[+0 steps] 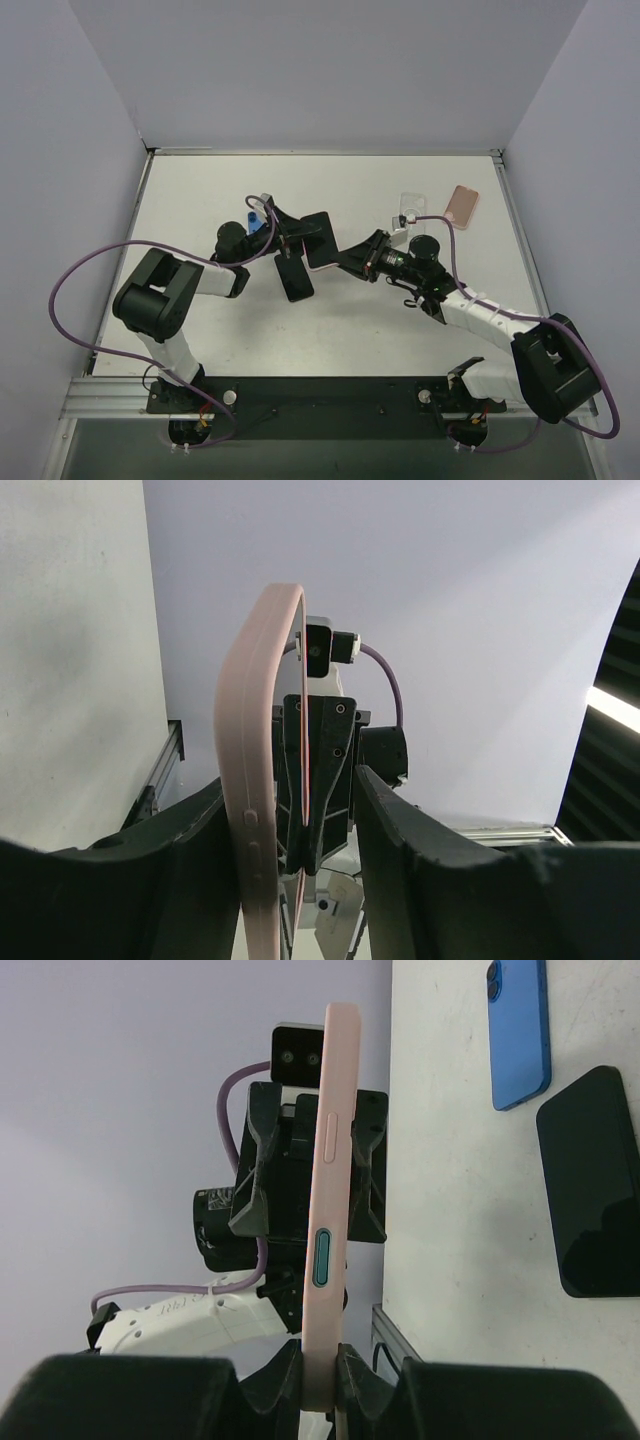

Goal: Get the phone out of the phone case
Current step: Remove the phone case from the phone.

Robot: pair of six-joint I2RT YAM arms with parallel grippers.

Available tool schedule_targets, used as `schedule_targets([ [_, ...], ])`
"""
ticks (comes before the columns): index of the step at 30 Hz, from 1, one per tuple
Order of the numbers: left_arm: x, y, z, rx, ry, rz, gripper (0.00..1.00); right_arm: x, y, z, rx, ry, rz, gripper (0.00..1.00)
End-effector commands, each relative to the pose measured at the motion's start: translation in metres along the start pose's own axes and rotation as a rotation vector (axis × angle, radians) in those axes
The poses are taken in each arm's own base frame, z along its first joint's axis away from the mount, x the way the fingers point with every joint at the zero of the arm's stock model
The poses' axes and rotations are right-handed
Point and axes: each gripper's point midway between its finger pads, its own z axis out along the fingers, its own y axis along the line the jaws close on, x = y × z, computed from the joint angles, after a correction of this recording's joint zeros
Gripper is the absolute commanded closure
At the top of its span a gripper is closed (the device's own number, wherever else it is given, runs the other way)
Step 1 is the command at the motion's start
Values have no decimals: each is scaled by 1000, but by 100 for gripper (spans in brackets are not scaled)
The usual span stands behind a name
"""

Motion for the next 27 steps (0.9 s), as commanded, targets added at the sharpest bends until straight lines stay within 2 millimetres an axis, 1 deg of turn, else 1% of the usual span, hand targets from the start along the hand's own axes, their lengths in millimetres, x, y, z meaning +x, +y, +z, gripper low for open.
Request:
schedule_targets([
  [1,-1,-39,4,144,9,97,48,5,39,0,-154,12,-88,100],
  [2,-2,-39,4,144,4,96,49,5,38,0,-152,12,-87,100],
  [4,-2,-38,4,142,1,92,57,6,37,0,-155,20,-79,100],
  [7,-4,-35,6,135,-1,83,79,9,35,-1,-158,28,-71,100],
  [8,-5,-36,6,137,0,85,92,8,34,-1,-156,25,-62,100],
  [9,-5,-36,7,140,-1,83,97,8,32,-1,-152,22,-61,100],
  [10,-5,-37,7,141,-2,80,100,7,28,-2,-143,13,-51,100],
  [15,-5,-42,5,159,-4,79,100,-2,24,-5,-141,-36,10,100],
  [17,-6,-44,5,171,-13,74,100,-7,31,-7,-185,-60,22,100],
  [18,-5,-48,3,190,-14,69,100,-9,36,-8,-208,-61,65,100],
  [19,-5,-52,2,208,-18,67,100,-12,49,-9,-272,-67,65,100],
  [20,-8,-58,0,239,-47,62,100,-16,56,-9,-306,-81,82,100],
  [21,-6,-72,-5,302,-53,75,100,-19,65,-10,-348,-86,95,100],
  [22,-6,-79,-10,339,-75,76,100,-22,78,-11,-416,-81,130,100],
  [23,-9,-88,-12,371,-103,75,100,-26,85,-12,-449,-96,144,100],
  [24,-9,-94,-14,386,-112,88,100,-30,101,-14,-512,-98,138,100],
  [25,-3,-111,-17,426,-110,121,100,-32,101,-9,-507,-92,160,100],
  [27,0,-130,-21,474,-123,152,100,-35,113,-7,-536,-93,140,100],
])
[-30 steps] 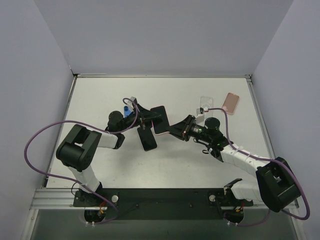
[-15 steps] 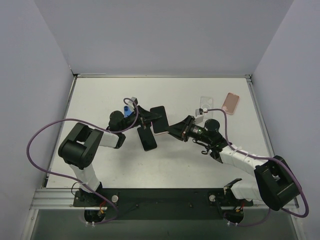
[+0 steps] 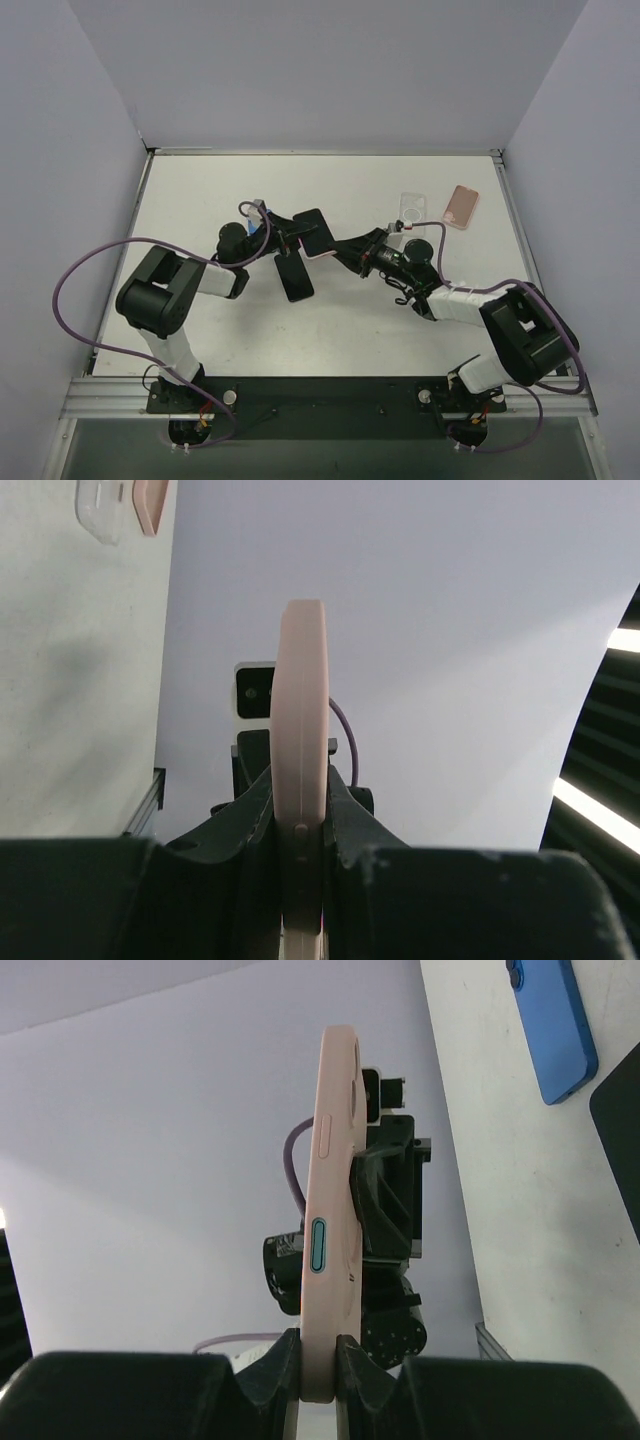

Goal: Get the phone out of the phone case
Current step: Remove the phone case from the phone.

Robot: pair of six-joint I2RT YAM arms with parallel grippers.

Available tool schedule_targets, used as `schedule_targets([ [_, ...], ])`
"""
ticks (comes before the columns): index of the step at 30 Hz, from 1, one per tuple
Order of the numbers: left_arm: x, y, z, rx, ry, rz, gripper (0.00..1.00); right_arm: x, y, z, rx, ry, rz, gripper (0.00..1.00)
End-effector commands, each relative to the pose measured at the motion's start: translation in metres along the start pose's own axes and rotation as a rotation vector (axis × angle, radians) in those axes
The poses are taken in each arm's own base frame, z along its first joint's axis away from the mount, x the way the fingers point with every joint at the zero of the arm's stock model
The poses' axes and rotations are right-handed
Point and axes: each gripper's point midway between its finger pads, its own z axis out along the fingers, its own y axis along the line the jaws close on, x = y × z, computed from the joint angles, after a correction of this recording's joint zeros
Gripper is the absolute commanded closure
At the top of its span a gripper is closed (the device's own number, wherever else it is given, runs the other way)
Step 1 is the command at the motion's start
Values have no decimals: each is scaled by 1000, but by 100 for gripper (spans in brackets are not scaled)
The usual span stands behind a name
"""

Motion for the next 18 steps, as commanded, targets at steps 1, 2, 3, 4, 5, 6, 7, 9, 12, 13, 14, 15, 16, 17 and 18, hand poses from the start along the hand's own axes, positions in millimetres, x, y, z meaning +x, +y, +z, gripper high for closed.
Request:
schedule_targets([
  [1,46,-156,-35,552,39,260,100,13,123,-5,-455,35,-113,100],
  [2,49,-166,-37,579,36,270,100,13,128,-3,-465,38,-106,100],
  [3,52,-174,-40,601,39,274,100,12,132,-1,-475,36,-101,100],
  [4,57,-187,-44,634,43,292,100,12,142,1,-495,39,-102,100],
  [5,60,-201,-47,670,42,305,100,13,147,3,-508,44,-85,100],
  [6,63,-209,-49,692,47,313,100,12,154,4,-523,40,-82,100],
  [7,68,-220,-54,722,48,321,100,11,159,5,-537,34,-75,100],
  [9,73,-237,-58,765,55,324,100,13,178,7,-582,36,-58,100],
  [12,81,-259,-66,827,61,336,100,17,208,10,-656,43,-34,100],
  [13,84,-267,-69,850,59,339,100,15,213,13,-669,35,-20,100],
  [14,86,-272,-72,866,60,342,100,19,227,14,-703,47,-17,100],
  [15,90,-281,-75,889,65,352,100,20,232,15,-713,55,1,100],
  [16,93,-288,-79,914,62,357,100,17,234,19,-721,48,10,100],
  [17,96,-294,-82,929,68,358,100,18,242,21,-739,53,11,100],
  [18,102,-307,-86,963,87,371,100,17,242,26,-738,57,31,100],
])
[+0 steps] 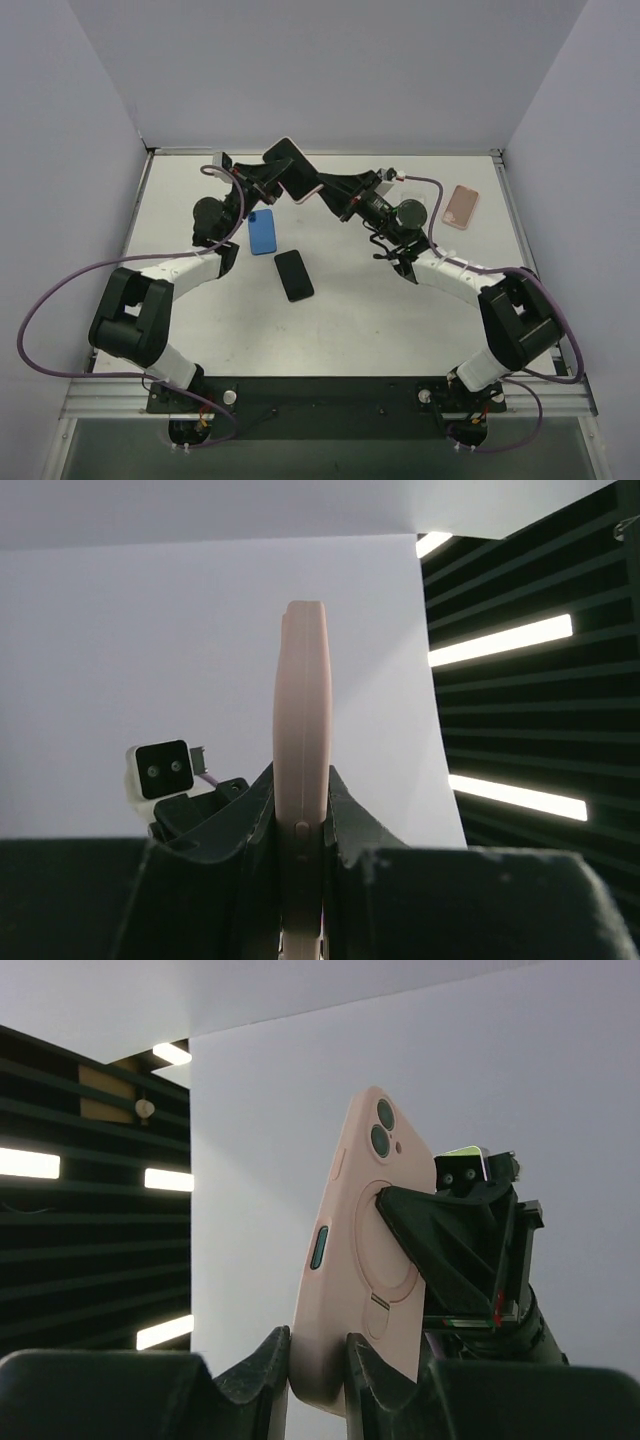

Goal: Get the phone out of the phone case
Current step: Remove the phone case from the phone.

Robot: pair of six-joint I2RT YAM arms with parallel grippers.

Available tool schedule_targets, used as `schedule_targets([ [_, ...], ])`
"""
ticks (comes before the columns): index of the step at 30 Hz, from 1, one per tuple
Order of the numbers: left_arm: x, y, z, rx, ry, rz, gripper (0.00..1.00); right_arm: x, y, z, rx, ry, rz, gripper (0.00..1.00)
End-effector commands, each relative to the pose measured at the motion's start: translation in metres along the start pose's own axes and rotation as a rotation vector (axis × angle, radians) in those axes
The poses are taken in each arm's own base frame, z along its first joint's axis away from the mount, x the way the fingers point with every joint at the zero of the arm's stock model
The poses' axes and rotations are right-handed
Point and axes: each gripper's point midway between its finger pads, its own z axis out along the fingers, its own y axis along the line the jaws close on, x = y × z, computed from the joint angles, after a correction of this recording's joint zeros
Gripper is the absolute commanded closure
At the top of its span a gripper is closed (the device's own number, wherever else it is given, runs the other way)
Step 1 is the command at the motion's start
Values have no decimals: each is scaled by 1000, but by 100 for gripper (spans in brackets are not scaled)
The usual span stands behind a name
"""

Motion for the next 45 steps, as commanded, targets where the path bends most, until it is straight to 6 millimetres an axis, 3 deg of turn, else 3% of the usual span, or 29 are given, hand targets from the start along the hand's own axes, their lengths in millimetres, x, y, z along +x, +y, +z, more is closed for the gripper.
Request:
schedule_targets([
  [1,88,-183,-42,641,280,112,100,29,96,6,-400,76,33,100],
  [7,98,-221,-48,739,301,111,100,37,107,28,-447,101,80,100],
  [14,104,-243,-60,794,303,106,100,49,114,48,-484,131,136,100],
  [19,110,-261,-70,842,309,108,100,52,102,60,-476,129,165,100],
  [29,116,-280,-84,888,314,94,100,64,69,82,-430,154,209,100],
  [36,123,-297,-93,933,336,96,100,57,28,80,-333,134,157,100],
  [38,125,-298,-94,936,341,98,100,53,0,79,-220,126,141,100],
  [40,124,-298,-95,935,339,92,100,54,-13,74,-134,135,88,100],
  [41,123,-297,-95,931,334,89,100,43,-40,72,-26,94,95,100],
  [42,123,-296,-95,930,333,88,100,42,-43,69,4,87,69,100],
  [44,122,-296,-94,929,331,90,100,35,-74,64,143,66,72,100],
  [45,123,-296,-93,930,333,90,100,34,-77,62,177,65,51,100],
])
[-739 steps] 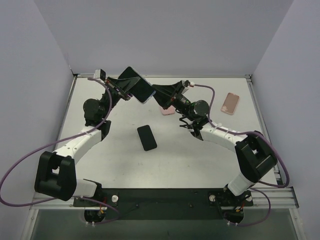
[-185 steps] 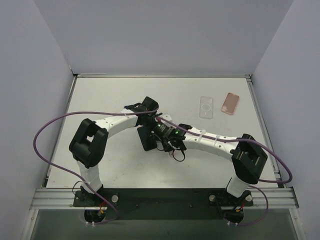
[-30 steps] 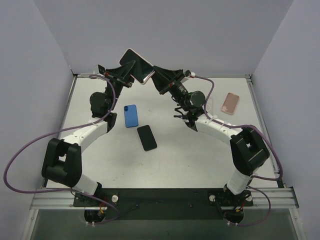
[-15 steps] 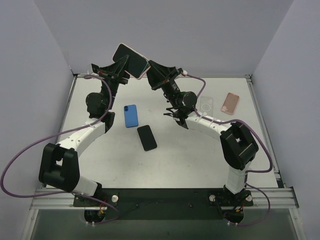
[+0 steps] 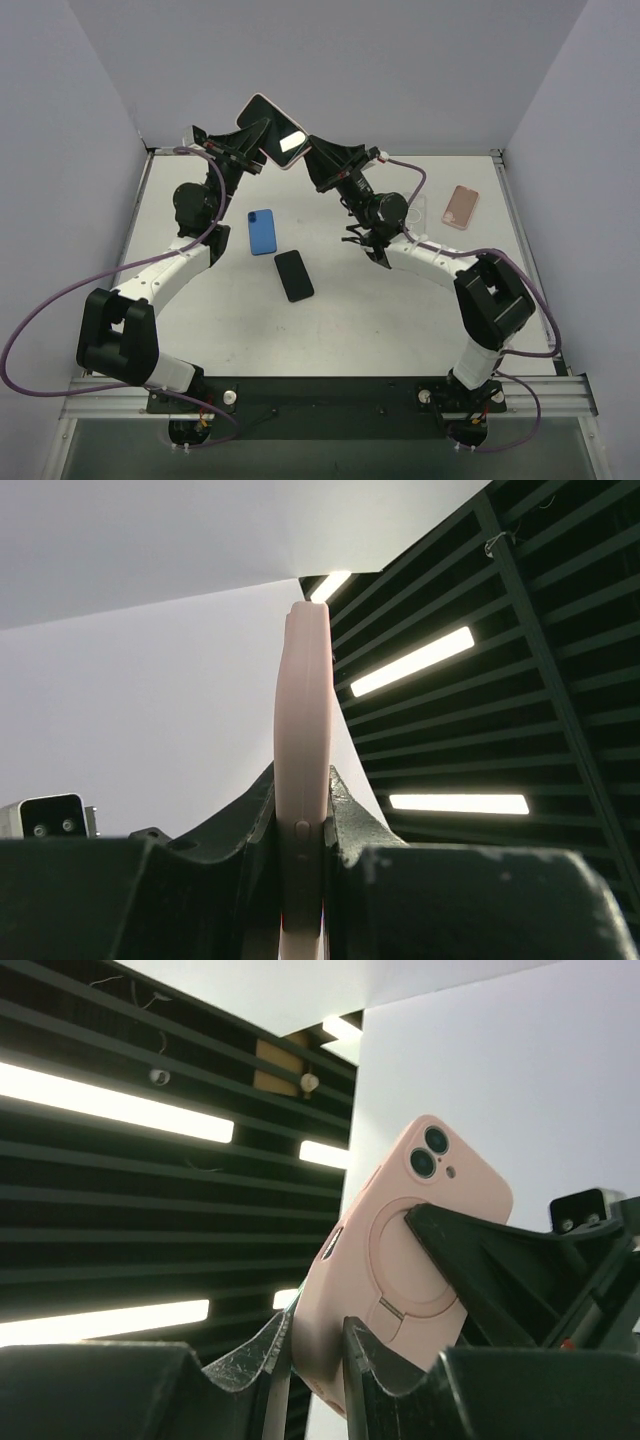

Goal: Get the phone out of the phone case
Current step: Remove the phone case from the phone.

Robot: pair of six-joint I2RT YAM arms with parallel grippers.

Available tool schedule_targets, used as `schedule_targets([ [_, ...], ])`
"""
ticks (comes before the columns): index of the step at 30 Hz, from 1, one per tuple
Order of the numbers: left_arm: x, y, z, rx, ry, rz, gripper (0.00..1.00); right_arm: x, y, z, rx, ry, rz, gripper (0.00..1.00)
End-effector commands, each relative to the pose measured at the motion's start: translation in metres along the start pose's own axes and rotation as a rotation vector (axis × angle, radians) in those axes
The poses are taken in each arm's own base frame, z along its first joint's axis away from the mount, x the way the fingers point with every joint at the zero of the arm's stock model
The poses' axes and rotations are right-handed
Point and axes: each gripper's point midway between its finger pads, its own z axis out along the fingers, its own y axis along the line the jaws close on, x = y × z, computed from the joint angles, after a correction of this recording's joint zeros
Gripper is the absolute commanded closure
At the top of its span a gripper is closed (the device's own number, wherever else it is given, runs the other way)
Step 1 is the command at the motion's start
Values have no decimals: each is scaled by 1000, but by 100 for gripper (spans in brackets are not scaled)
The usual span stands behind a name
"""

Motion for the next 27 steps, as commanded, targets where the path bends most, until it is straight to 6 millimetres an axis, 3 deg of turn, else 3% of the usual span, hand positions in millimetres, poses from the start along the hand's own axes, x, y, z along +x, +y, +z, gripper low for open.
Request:
schedule_targets([
  [1,111,-199,-75,683,419,-41,100,-8,-158,-64,633,43,-70,100],
  [2,111,-199,-75,682,421,-41,100,-16,-175,-79,742,15,-66,100],
  [5,112,-198,-74,679,431,-38,100,-24,-193,-104,887,5,-94,100],
  [10,110,-188,-69,641,440,-56,100,-40,-207,-136,1052,-16,-161,100],
  [11,110,-186,-69,638,439,-59,100,-45,-213,-152,1122,-14,-202,100],
  [13,111,-179,-65,603,452,-59,100,-52,-212,-166,1194,-25,-243,100],
  [17,121,-167,-58,538,514,-34,100,-55,-209,-172,1215,78,-334,100],
  [20,127,-142,-53,451,565,-33,100,-46,-205,-167,1171,170,-316,100],
  [24,129,-117,-51,382,584,-56,100,-41,-194,-153,1066,235,-291,86],
  [27,133,-104,-51,350,602,-62,100,-37,-180,-139,998,282,-297,82],
])
